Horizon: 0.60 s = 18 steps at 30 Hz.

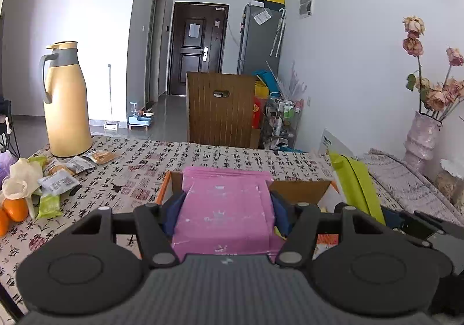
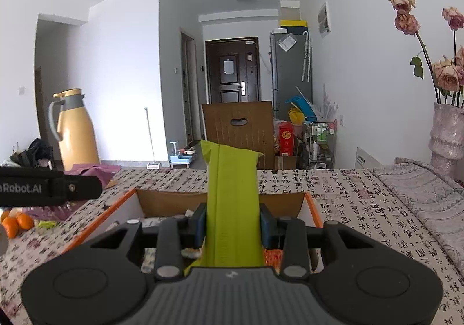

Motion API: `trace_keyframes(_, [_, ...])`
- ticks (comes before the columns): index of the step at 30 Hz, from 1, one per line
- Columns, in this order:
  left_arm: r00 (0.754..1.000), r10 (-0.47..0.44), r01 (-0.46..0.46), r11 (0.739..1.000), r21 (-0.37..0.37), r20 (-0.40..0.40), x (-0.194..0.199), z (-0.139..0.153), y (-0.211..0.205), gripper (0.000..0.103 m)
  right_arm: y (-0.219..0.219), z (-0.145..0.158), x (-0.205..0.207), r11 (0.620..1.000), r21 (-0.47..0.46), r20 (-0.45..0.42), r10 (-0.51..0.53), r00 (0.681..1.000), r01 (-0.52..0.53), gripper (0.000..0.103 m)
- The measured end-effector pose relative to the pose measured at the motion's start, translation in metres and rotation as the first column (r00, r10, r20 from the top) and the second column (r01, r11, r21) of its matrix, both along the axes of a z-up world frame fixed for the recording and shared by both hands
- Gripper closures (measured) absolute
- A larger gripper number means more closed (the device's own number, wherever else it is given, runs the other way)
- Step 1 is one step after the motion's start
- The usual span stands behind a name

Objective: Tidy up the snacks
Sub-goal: 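Carry the pink packet and yellow-green bar over the cardboard box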

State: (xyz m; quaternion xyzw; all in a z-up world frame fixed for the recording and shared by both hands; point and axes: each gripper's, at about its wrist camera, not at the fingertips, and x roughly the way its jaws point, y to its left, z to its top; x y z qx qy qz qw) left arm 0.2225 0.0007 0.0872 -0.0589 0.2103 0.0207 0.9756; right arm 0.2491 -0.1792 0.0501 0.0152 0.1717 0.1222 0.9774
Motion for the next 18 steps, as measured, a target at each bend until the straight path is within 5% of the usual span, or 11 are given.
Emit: trace_keyframes(18, [0.999,0.039,-0.040,0.999,-0.026,-0.034,0.044,-0.041,0.006,0.040,0.001,-0.035,0.037,0.999,0.042,-0.053,-0.025,0.998,0.028,0.068])
